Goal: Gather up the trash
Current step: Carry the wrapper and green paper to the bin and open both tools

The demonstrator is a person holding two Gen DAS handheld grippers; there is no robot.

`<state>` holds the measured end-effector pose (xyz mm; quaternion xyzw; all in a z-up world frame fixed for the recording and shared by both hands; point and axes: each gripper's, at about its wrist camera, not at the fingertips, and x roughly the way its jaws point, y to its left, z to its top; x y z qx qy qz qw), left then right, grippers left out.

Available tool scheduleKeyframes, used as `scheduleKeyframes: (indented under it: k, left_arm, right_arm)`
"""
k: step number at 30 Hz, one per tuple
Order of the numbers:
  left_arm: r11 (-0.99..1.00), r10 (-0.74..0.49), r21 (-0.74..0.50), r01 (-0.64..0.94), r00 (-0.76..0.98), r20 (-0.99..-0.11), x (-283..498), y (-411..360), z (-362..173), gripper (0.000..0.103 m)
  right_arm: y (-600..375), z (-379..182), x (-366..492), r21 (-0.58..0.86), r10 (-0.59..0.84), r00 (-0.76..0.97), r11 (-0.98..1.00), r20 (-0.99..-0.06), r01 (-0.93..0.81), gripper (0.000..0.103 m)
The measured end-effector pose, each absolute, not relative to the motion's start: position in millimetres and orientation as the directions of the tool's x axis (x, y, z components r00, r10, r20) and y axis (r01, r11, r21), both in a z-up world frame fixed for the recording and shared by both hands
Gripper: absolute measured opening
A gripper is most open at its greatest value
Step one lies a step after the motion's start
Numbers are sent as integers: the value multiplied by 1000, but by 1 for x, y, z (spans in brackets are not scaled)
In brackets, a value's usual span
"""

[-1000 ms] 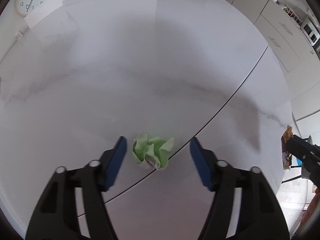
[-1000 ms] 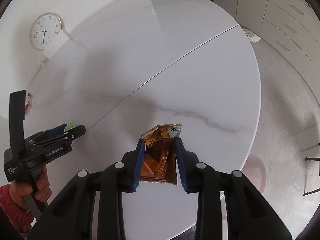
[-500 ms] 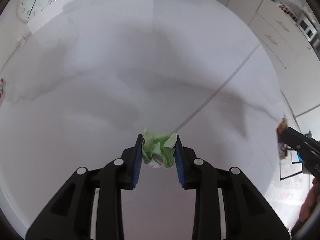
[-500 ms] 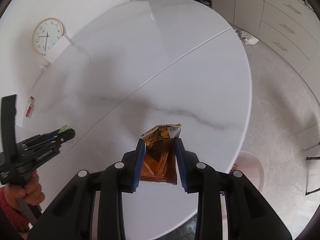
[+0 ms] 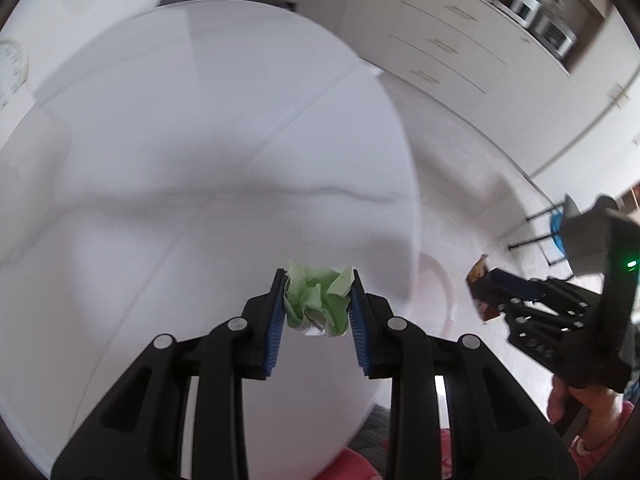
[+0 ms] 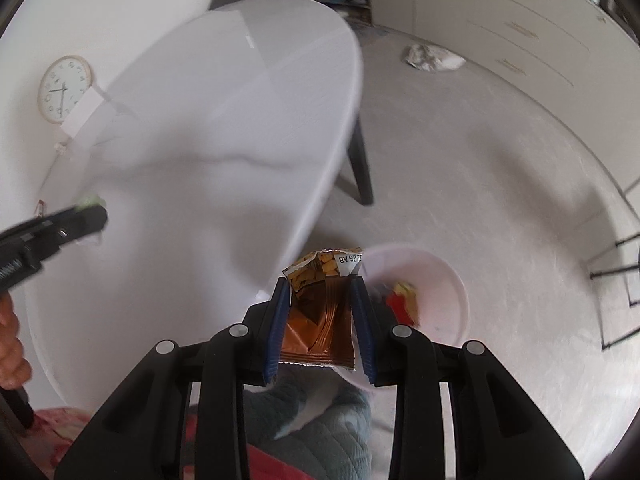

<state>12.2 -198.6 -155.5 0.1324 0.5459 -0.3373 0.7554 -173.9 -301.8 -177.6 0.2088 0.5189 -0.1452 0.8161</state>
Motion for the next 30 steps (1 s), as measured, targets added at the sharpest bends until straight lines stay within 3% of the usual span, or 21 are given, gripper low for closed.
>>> scheduleKeyframes:
  k: [5, 8, 9, 17, 19, 21, 22, 25, 30]
  left_arm:
    - [689, -366, -163, 706, 146, -919, -19, -232, -155, 29]
    - [656, -363, -153, 739, 131, -922, -37, -252, -157, 29]
    - [647, -362, -151, 747, 126, -924, -41, -256, -157, 30]
    - [567, -340, -168, 806, 43, -939, -74, -306, -174, 30]
    - [546, -340, -181, 818, 18, -940, -83, -318, -175, 41]
    - [541, -339, -182, 821, 16, -941, -93, -322, -173, 84]
    - [539, -343, -175, 824, 25, -939, -96, -322, -172, 89]
    - [516, -355, -159, 842, 41, -934, -103, -326, -166, 95]
    - [532, -339, -145, 834, 53, -939, -102, -326, -164, 95]
  right_arm:
    - [-321, -211, -194, 201, 3, 381, 853, -924, 482, 38]
    - [-331, -229, -199, 199, 9, 354, 842, -935, 502, 81]
    - [-333, -231, -204, 186, -6, 350, 839, -937, 511, 89]
    - [-373, -229, -242, 109, -100, 312, 801, -945, 589, 98]
    - [-385, -229, -252, 115, -107, 312, 780, -944, 615, 98]
    - [-394, -229, -262, 125, -109, 316, 760, -942, 637, 98]
    - [-400, -229, -266, 132, -109, 317, 748, -942, 650, 98]
    - [-412, -230, -275, 140, -112, 318, 730, -941, 669, 98]
    - [-413, -229, -274, 149, -106, 325, 729, -940, 668, 98]
